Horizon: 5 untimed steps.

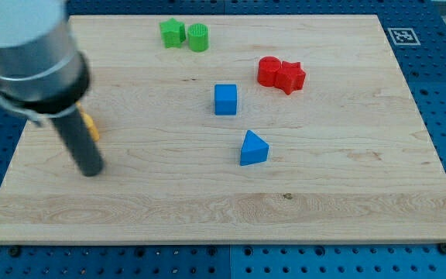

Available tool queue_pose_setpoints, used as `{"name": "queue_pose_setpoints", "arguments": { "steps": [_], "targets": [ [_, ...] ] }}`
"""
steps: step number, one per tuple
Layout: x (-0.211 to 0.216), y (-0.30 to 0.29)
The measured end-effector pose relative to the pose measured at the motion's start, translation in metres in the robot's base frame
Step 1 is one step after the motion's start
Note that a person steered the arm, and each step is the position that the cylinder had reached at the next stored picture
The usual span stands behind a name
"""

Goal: Separate the yellow heart from the yellow hexagon

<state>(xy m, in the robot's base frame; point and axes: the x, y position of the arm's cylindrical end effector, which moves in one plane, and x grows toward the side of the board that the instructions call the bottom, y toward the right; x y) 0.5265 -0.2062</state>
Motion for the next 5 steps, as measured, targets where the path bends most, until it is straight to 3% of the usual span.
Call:
{"name": "queue_pose_setpoints", "arguments": {
  "steps": [2,4,5],
  "targets": [
    [-0.057,-0.028],
    [-0.064,-0.027],
    [-0.068,0.001]
  ]
}}
